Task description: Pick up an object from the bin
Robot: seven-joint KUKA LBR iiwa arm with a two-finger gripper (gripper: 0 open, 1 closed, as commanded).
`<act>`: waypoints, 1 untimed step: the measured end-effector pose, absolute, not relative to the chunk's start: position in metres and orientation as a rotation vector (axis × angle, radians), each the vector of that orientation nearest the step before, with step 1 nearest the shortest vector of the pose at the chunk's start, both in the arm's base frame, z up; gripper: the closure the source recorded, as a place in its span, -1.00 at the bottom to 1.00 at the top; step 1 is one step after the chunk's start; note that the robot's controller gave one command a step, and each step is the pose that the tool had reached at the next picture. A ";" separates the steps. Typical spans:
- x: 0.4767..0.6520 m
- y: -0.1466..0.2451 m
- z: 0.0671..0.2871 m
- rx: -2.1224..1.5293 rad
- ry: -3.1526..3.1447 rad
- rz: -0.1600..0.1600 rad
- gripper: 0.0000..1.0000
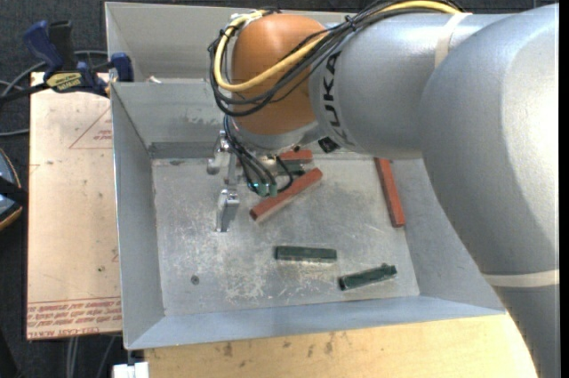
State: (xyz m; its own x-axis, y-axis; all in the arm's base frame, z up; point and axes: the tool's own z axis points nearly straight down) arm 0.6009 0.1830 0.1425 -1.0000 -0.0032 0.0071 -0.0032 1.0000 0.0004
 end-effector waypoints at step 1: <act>0.603 0.182 0.147 0.001 -3.142 -0.002 -1.00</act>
Offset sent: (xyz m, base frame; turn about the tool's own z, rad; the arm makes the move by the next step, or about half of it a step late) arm -0.0308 -0.0687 -0.0106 -0.0675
